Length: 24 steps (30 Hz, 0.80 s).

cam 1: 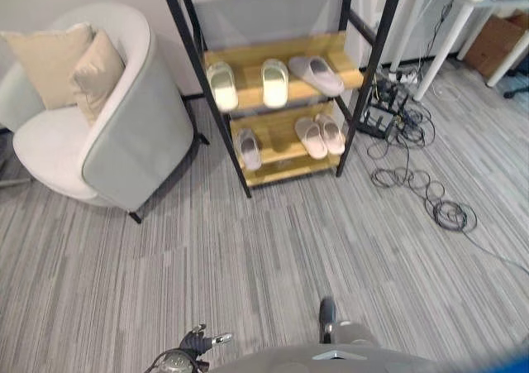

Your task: Arrange the slippers neatly on the shoe rack.

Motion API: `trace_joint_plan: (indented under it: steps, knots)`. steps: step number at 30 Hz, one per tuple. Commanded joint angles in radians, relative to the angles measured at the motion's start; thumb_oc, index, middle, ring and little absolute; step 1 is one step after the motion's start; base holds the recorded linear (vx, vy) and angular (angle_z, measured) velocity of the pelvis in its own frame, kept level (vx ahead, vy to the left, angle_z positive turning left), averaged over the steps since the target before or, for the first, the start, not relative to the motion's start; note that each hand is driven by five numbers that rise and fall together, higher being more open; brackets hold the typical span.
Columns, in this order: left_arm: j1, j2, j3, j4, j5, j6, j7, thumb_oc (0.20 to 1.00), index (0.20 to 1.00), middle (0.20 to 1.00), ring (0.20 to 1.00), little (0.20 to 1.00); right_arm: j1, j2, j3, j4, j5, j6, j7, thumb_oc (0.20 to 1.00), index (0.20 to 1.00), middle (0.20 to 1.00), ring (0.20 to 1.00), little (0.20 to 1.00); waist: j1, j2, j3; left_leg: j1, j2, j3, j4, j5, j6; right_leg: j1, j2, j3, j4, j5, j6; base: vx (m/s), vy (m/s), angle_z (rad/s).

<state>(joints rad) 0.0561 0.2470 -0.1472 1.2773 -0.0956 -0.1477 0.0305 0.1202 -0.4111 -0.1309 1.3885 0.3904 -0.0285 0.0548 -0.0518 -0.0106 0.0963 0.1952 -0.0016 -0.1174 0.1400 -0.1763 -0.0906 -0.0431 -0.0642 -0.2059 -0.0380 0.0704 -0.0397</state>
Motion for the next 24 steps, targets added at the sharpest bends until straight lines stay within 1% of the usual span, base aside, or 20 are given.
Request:
trace_joint_plan:
  steps: [1,2,3,4,5,6,7,8,9,10,11,12,13,14,18,19,20,21,22,24]
  knots:
    - [-0.066,0.034,-0.007,-0.009,-0.007,-0.008,0.013,1.000,1.000,1.000,1.000,1.000,-0.054,-0.034,0.009,-0.001,0.057,-0.024,-0.022,1.000,1.000,1.000,1.000,1.000,0.001,-0.023,0.026,-0.134,0.052,-0.022,0.031,0.126,0.019,-0.029,-0.014,0.029,0.104,-0.073,0.135,0.08,-0.210,-0.15]
    - [-0.084,0.032,-0.017,-0.022,-0.020,-0.007,0.025,1.000,1.000,1.000,1.000,1.000,-0.077,-0.031,0.041,-0.034,0.055,-0.031,-0.030,1.000,1.000,1.000,1.000,1.000,0.016,-0.045,0.045,-0.210,0.069,0.025,0.143,0.152,0.028,-0.003,-0.020,0.018,0.091,-0.086,0.112,0.06,-0.144,0.22]
    - [-0.090,0.030,-0.023,-0.024,-0.020,-0.008,0.028,1.000,1.000,1.000,1.000,1.000,-0.082,-0.033,0.057,-0.048,0.039,-0.034,-0.035,1.000,1.000,1.000,1.000,1.000,0.022,-0.054,0.050,-0.238,0.074,0.052,0.162,0.141,0.036,0.012,-0.025,0.012,0.083,-0.094,0.108,0.16,-0.132,0.31]
    - [-0.102,0.026,-0.039,-0.041,-0.021,-0.009,0.032,1.000,1.000,1.000,1.000,1.000,-0.101,-0.038,0.102,-0.091,-0.011,-0.037,-0.042,1.000,1.000,1.000,1.000,1.000,0.041,-0.067,0.055,-0.294,0.070,0.090,0.118,0.113,0.046,0.044,-0.038,-0.005,0.070,-0.109,0.113,0.20,-0.032,0.54]
    - [-0.105,0.025,-0.045,-0.044,-0.018,-0.008,0.033,1.000,1.000,1.000,1.000,1.000,-0.107,-0.037,0.115,-0.106,-0.028,-0.038,-0.044,1.000,1.000,1.000,1.000,1.000,0.046,-0.069,0.056,-0.299,0.064,0.096,0.073,0.107,0.046,0.059,-0.041,-0.012,0.066,-0.115,0.117,0.23,0.028,0.39]
    - [-0.110,0.026,-0.055,-0.048,-0.012,-0.008,0.036,1.000,1.000,1.000,1.000,1.000,-0.117,-0.040,0.128,-0.124,-0.041,-0.042,-0.048,1.000,1.000,1.000,1.000,1.000,0.056,-0.067,0.058,-0.332,0.055,0.098,0.025,0.137,0.039,0.079,-0.039,-0.022,0.058,-0.123,0.122,0.23,0.116,0.54]
    - [-0.119,0.025,-0.065,-0.047,-0.006,-0.006,0.044,1.000,1.000,1.000,1.000,1.000,-0.130,-0.037,0.137,-0.143,-0.053,-0.050,-0.063,1.000,1.000,1.000,1.000,1.000,0.075,-0.056,0.059,-0.380,0.048,0.091,-0.053,0.201,0.030,0.103,-0.027,-0.022,0.051,-0.136,0.125,0.16,0.095,0.54]
    - [-0.119,0.025,-0.065,-0.047,-0.006,-0.006,0.045,1.000,1.000,1.000,1.000,1.000,-0.130,-0.036,0.137,-0.143,-0.054,-0.050,-0.063,1.000,1.000,1.000,1.000,1.000,0.075,-0.057,0.061,-0.376,0.047,0.091,-0.056,0.203,0.030,0.105,-0.028,-0.022,0.051,-0.137,0.125,0.20,0.177,0.24]
    - [-0.119,0.021,-0.066,-0.034,-0.007,-0.005,0.042,1.000,1.000,1.000,1.000,1.000,-0.134,-0.026,0.144,-0.158,-0.064,-0.052,-0.063,1.000,1.000,1.000,1.000,1.000,0.080,-0.050,0.053,-0.357,0.040,0.062,-0.102,0.206,0.032,0.112,-0.022,-0.005,0.059,-0.142,0.128,0.15,0.158,-0.11]
    - [-0.114,0.017,-0.066,-0.026,0.002,-0.003,0.041,1.000,1.000,1.000,1.000,1.000,-0.134,-0.022,0.147,-0.159,-0.075,-0.053,-0.063,1.000,1.000,1.000,1.000,1.000,0.080,-0.047,0.048,-0.341,0.035,0.049,-0.115,0.206,0.035,0.114,-0.020,0.002,0.065,-0.144,0.130,0.25,0.287,-0.84]
    - [-0.072,0.018,-0.066,0.005,0.022,0.015,0.055,1.000,1.000,1.000,1.000,1.000,-0.202,0.054,0.221,-0.249,-0.125,-0.076,-0.132,1.000,1.000,1.000,1.000,1.000,0.097,-0.044,0.032,-0.318,0.028,0.040,-0.131,0.202,0.042,0.117,-0.030,0.001,0.073,-0.143,0.136,0.31,0.361,-1.29]
    - [-0.059,0.006,-0.058,0.025,0.016,0.024,0.060,1.000,1.000,1.000,1.000,1.000,-0.201,0.108,0.270,-0.301,-0.209,-0.052,-0.154,1.000,1.000,1.000,1.000,1.000,0.097,-0.053,0.010,-0.288,0.017,0.054,-0.119,0.176,0.059,0.129,-0.049,0.022,0.070,-0.130,0.153,0.28,0.368,-1.11]
    - [-0.048,0.010,-0.047,0.020,0.020,0.017,0.061,1.000,1.000,1.000,1.000,1.000,-0.183,0.111,0.271,-0.287,-0.205,-0.077,-0.149,1.000,1.000,1.000,1.000,1.000,0.100,-0.055,0.009,-0.283,0.013,0.054,-0.112,0.167,0.063,0.131,-0.055,0.027,0.070,-0.126,0.156,0.19,0.294,-0.28]
    - [-0.044,0.010,-0.036,0.025,0.012,0.013,0.065,1.000,1.000,1.000,1.000,1.000,-0.191,0.117,0.267,-0.260,-0.198,-0.061,-0.144,1.000,1.000,1.000,1.000,1.000,0.105,-0.058,0.009,-0.282,0.008,0.056,-0.106,0.160,0.068,0.131,-0.061,0.028,0.071,-0.122,0.161,0.06,0.165,0.24]
    - [-0.070,0.012,-0.029,0.017,0.015,0.018,0.076,1.000,1.000,1.000,1.000,1.000,-0.199,0.144,0.258,-0.219,-0.190,-0.052,-0.138,1.000,1.000,1.000,1.000,1.000,0.116,-0.069,0.004,-0.278,-0.012,0.059,-0.094,0.133,0.092,0.114,-0.087,0.033,0.105,-0.103,0.185,0.04,0.204,0.16]
    - [-0.088,0.025,-0.037,0.002,0.025,0.016,0.078,1.000,1.000,1.000,1.000,1.000,-0.206,0.150,0.260,-0.220,-0.188,-0.049,-0.129,1.000,1.000,1.000,1.000,1.000,0.099,-0.055,0.027,-0.273,-0.023,0.058,-0.088,0.126,0.116,0.035,-0.127,0.046,0.268,-0.022,0.217,0.01,0.298,-0.06]
    - [-0.088,0.029,-0.047,0.001,0.041,0.014,0.076,1.000,1.000,1.000,1.000,1.000,-0.199,0.149,0.255,-0.220,-0.185,-0.051,-0.130,1.000,1.000,1.000,1.000,1.000,0.087,-0.044,0.029,-0.256,-0.027,0.042,-0.096,0.119,0.121,0.008,-0.125,0.076,0.282,-0.030,0.206,0.03,0.245,0.02]
    - [-0.088,0.030,-0.049,-0.001,0.047,0.013,0.077,1.000,1.000,1.000,1.000,1.000,-0.197,0.148,0.254,-0.221,-0.185,-0.050,-0.130,1.000,1.000,1.000,1.000,1.000,0.081,-0.040,0.030,-0.244,-0.028,0.034,-0.104,0.117,0.120,0.009,-0.125,0.079,0.253,-0.037,0.200,0.08,0.012,0.24]
    - [-0.093,0.034,-0.047,0.005,0.055,0.013,0.079,1.000,1.000,1.000,1.000,1.000,-0.200,0.148,0.257,-0.222,-0.193,-0.048,-0.133,1.000,1.000,1.000,1.000,1.000,0.078,-0.035,0.032,-0.237,-0.022,0.033,-0.111,0.111,0.116,-0.010,-0.144,0.067,0.193,-0.023,0.200,0.06,-0.062,0.43]
    - [-0.098,0.034,-0.055,0.007,0.061,0.012,0.079,1.000,1.000,1.000,1.000,1.000,-0.201,0.148,0.266,-0.228,-0.201,-0.049,-0.133,1.000,1.000,1.000,1.000,1.000,0.072,-0.031,0.041,-0.229,-0.018,0.035,-0.110,0.106,0.114,-0.031,-0.149,0.052,0.163,-0.012,0.198,0.05,-0.060,0.07]
